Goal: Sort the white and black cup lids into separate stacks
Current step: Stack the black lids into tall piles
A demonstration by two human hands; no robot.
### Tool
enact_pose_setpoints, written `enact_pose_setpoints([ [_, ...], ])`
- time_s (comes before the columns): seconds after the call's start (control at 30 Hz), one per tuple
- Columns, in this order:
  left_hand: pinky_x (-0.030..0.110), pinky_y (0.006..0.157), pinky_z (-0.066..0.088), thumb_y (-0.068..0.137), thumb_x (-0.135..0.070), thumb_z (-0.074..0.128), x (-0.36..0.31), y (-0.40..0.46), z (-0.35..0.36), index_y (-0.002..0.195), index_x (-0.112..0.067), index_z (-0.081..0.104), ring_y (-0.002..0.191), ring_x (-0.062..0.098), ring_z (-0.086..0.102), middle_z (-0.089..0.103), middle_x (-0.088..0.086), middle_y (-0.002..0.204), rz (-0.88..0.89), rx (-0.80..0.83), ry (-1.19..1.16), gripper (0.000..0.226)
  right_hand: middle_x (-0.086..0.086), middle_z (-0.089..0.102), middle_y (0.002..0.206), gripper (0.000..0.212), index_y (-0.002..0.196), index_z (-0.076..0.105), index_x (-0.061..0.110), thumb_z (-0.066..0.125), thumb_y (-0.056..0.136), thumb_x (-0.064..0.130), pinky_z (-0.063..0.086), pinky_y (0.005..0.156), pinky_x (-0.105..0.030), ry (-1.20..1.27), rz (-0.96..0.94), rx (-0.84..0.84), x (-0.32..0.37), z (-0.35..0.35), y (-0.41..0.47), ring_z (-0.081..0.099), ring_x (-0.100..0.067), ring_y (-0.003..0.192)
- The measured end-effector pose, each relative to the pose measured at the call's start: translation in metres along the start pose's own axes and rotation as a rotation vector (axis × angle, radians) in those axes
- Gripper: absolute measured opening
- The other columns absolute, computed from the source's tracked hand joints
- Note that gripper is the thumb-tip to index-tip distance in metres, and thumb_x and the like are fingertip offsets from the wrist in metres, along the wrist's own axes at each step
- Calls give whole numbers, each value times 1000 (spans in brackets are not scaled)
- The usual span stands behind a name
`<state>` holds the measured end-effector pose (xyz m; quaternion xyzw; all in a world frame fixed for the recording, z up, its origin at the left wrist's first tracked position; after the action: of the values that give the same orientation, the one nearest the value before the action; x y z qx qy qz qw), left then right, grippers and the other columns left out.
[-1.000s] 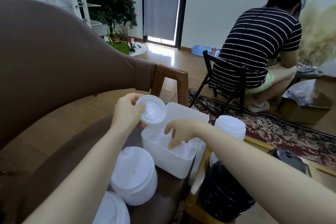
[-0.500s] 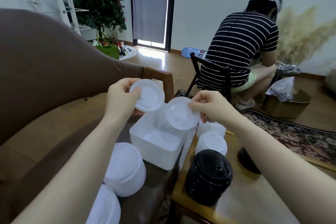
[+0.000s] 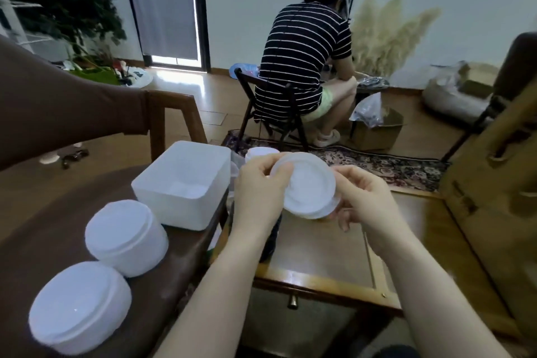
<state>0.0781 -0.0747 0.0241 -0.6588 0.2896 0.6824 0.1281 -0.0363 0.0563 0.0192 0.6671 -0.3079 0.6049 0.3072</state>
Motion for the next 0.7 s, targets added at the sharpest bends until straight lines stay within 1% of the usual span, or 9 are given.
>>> enact_pose_setpoints([
  [0.1, 18, 81, 52, 96, -16, 61, 12, -17, 26, 108, -24, 74, 98, -1, 63, 72, -17, 102, -20, 51, -33, 21, -11, 62, 67, 20, 102, 66, 9, 56, 97, 26, 37, 33, -23, 94, 55, -39, -18, -13, -15, 56, -18, 45],
  [0.2, 27, 92, 52, 96, -15, 59, 24, -29, 40, 115, -19, 74, 108, 7, 63, 72, -9, 114, -27, 55, -11, 24, -11, 64, 66, 34, 102, 68, 11, 47, 100, 38, 39, 33, -24, 152, 109, -11, -32, -20, -25, 57, -18, 48],
  [0.27, 29, 96, 51, 98, -15, 56, 32, -36, 44, 122, -17, 71, 112, 9, 61, 70, -6, 120, -37, 46, 46, 28, -9, 67, 71, 39, 103, 69, 13, 49, 94, 45, 40, 35, -25, 139, 114, 37, -37, -23, -30, 57, -19, 52],
  [0.37, 29, 100, 47, 100, -14, 50, 39, -45, 48, 128, -19, 65, 115, 9, 57, 65, -6, 125, -27, 32, 152, 32, -10, 67, 74, 25, 109, 66, 9, 62, 90, 25, 42, 35, -25, 77, 81, 73, -44, -27, -35, 56, -17, 49],
  [0.43, 23, 93, 50, 102, -13, 47, 44, -48, 53, 130, -21, 63, 114, 10, 57, 63, -4, 126, -44, 67, 173, 33, -15, 63, 73, 17, 108, 65, 5, 61, 93, 12, 39, 33, -24, 74, 73, 44, -50, -31, -34, 51, -17, 44],
  [0.5, 14, 71, 53, 103, -13, 43, 51, -51, 57, 127, -24, 62, 103, 10, 59, 64, -4, 120, -110, 132, 141, 32, -18, 58, 70, 14, 105, 64, 2, 60, 93, 8, 35, 32, -23, 79, 71, 7, -56, -34, -31, 44, -19, 41],
  [0.53, 17, 67, 54, 103, -13, 42, 54, -51, 58, 122, -24, 63, 99, 12, 60, 65, -3, 115, -133, 151, 131, 30, -19, 56, 69, 12, 103, 63, 2, 59, 94, 7, 33, 32, -23, 75, 71, 2, -58, -33, -30, 41, -19, 40],
  [0.6, 25, 73, 53, 102, -11, 43, 56, -50, 55, 110, -23, 64, 96, 15, 60, 66, -3, 104, -142, 137, 137, 26, -20, 55, 67, 8, 100, 62, 3, 58, 94, 5, 32, 31, -23, 81, 54, 21, -61, -28, -28, 40, -18, 38],
  [0.7, 13, 57, 49, 102, -8, 44, 49, -45, 50, 108, -22, 65, 92, 10, 59, 66, -2, 103, -108, 133, 135, 27, -17, 57, 67, 8, 100, 63, 5, 59, 93, 3, 32, 32, -22, 96, 11, 48, -58, -22, -26, 42, -16, 39],
])
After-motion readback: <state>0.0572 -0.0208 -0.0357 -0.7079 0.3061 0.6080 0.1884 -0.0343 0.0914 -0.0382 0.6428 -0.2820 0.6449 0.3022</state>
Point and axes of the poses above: each hand's wrist, its own y-axis towards the middle knuckle, its own z-axis out of the palm, x = y × z, the point moved 7 cm from there along y, towards the middle knuckle
